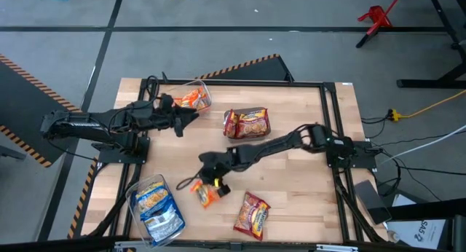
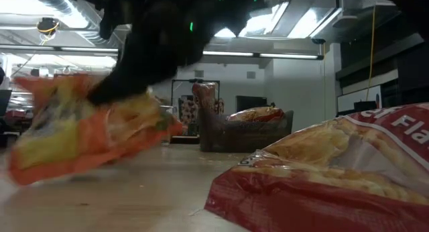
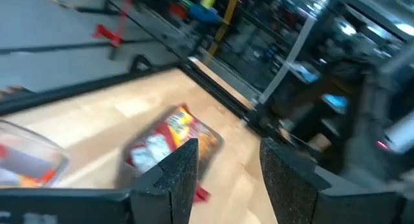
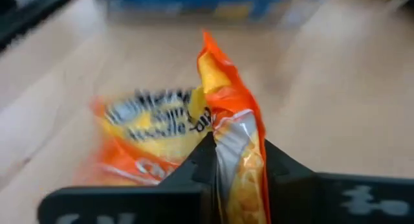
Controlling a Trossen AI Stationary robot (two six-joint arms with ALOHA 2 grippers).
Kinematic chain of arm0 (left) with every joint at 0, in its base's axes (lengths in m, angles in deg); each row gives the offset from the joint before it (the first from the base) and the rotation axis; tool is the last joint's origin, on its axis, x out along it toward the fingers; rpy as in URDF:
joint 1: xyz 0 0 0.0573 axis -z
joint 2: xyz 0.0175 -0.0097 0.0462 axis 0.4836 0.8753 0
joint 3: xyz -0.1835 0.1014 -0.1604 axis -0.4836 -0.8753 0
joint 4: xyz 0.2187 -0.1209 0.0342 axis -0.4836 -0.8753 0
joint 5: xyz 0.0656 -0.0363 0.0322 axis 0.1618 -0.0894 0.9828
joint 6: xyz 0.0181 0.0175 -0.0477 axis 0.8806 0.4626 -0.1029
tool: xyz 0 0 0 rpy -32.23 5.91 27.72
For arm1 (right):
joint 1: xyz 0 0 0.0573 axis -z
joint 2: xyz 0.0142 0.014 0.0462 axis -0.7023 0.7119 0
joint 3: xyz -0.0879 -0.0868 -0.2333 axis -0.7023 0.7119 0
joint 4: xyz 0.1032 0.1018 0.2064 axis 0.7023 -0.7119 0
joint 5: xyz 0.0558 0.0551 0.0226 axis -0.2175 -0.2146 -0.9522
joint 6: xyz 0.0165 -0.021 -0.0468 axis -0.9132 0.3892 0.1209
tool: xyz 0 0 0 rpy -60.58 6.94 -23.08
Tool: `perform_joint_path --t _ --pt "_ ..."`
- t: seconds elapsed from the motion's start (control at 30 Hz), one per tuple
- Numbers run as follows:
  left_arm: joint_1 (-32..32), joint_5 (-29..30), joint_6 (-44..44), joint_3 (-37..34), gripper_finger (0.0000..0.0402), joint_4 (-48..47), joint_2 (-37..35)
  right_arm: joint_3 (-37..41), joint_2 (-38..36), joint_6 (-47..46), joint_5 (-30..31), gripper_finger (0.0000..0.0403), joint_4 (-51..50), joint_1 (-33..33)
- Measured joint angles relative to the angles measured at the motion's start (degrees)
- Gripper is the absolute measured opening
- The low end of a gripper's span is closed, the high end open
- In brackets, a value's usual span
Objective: Sort Maruchan noodles
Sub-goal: Put the orange noodle pack into the top transparent bin
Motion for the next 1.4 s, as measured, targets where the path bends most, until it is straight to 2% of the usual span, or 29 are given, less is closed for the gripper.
perform_joint_path --t 0.2,0.43,0.7,0.8,0.97,1.07,1.23,1.4 --pt "0.0 7.7 -1.8 0.0 0.0159 0.1 0.0 0.0 -6.7 0.5 1.0 0.0033 -5.6 2.2" --pt "0.0 8.2 -6.8 0.0 0.0159 1.6 -0.1 -0.1 -15.1 2.9 4.6 0.0018 -11.1 3.3" --pt "0.0 2.7 0.5 0.1 0.0179 8.0 -1.2 -0.2 -26.0 6.3 11.6 0.0018 -21.8 3.1" --pt "0.0 -1.6 4.4 0.1 0.0189 9.3 -1.0 -0.2 -29.7 7.7 14.7 0.0018 -24.0 3.2" --pt "1.4 -10.4 11.5 0.1 0.0207 12.5 2.0 -0.2 -35.4 11.0 23.5 0.0017 -25.8 3.2" --pt "3.1 -12.4 15.8 0.1 0.0213 16.9 4.4 -0.2 -38.2 12.8 27.6 0.0017 -25.4 3.2" --pt "4.2 -12.4 22.5 0.1 0.0214 22.1 7.9 -0.3 -40.5 13.3 28.3 0.0017 -23.1 3.2" --pt "4.2 -13.5 24.1 0.0 0.0214 26.6 11.8 -0.3 -39.6 13.6 28.2 0.0017 -21.2 3.2"
